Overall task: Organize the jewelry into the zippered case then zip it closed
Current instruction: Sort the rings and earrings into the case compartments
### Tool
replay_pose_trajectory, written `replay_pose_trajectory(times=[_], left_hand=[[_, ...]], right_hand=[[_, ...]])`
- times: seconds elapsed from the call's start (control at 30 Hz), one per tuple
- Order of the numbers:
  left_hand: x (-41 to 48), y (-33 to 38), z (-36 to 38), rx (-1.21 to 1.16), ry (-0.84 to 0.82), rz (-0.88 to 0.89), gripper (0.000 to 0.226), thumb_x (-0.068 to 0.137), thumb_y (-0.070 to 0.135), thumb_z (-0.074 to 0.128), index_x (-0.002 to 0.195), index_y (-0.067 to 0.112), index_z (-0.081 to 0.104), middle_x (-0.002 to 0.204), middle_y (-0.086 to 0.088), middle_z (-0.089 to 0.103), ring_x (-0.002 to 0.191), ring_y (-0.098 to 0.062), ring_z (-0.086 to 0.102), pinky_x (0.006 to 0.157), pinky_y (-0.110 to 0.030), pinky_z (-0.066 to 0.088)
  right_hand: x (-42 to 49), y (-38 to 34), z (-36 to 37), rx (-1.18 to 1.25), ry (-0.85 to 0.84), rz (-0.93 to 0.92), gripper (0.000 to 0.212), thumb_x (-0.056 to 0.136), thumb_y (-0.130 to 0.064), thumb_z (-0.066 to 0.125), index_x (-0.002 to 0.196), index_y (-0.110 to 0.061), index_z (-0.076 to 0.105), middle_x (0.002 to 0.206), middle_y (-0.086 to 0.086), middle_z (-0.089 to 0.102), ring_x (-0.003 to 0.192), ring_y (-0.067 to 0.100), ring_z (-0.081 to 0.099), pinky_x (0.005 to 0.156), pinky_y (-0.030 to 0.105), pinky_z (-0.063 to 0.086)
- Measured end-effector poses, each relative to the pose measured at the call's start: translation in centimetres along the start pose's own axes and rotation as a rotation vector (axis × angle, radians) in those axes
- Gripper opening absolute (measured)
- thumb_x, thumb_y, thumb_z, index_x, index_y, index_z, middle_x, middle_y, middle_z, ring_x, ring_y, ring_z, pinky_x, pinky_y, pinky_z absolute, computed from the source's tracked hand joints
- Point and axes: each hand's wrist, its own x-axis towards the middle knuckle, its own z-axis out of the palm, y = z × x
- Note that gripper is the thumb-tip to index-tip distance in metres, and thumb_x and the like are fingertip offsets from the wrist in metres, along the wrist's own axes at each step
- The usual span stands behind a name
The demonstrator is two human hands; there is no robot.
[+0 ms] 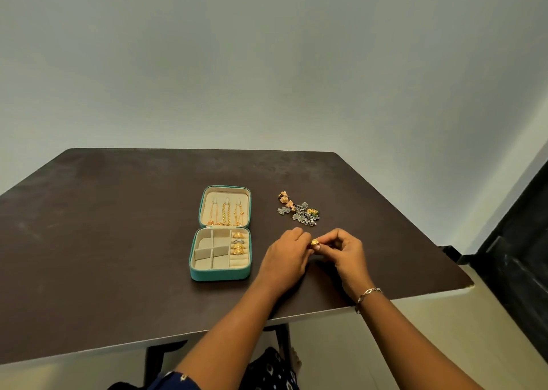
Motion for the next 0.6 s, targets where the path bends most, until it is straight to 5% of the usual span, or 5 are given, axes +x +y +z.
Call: replay_pose_trajectory(times=[0.13,0.23,0.6], left_hand=[[-1.1,0.0,-0.5,-0.084,0.058,-0.053,0.011,0.089,0.013,0.05,0.093,0.004,0.056,0.097,-0.014,0.055,0.089,-0.028,0.053,0.072,-0.037,0.041],[-1.8,-0.1,-0.7,-0.085,0.063,-0.088,0.013,0.09,0.013,0.05,0.098,0.005,0.057,0.1,-0.013,0.055,0.091,-0.027,0.053,0.073,-0.034,0.04],[-3.6,0.0,-1.7,-0.086,0.117,-0.167,0.016,0.093,0.016,0.048,0.101,0.005,0.057,0.101,-0.012,0.056,0.09,-0.024,0.054,0.069,-0.022,0.03]], right_hand=[[-0.7,-1.0,-0.2,-0.021,-0.177,0.001,0.024,0.077,0.008,0.062,0.092,-0.012,0.065,0.083,0.009,0.066,0.071,0.013,0.064,0.052,0.02,0.051],[-0.9,-1.2,-0.1,-0.116,-0.272,-0.075,0.026,0.077,0.005,0.064,0.094,-0.015,0.068,0.088,0.008,0.069,0.077,0.013,0.066,0.059,0.022,0.053],[-1.4,-2.1,1.0,-0.378,-0.318,-0.215,0.017,0.078,-0.004,0.068,0.088,-0.018,0.07,0.085,-0.003,0.07,0.08,0.005,0.065,0.065,0.015,0.05]])
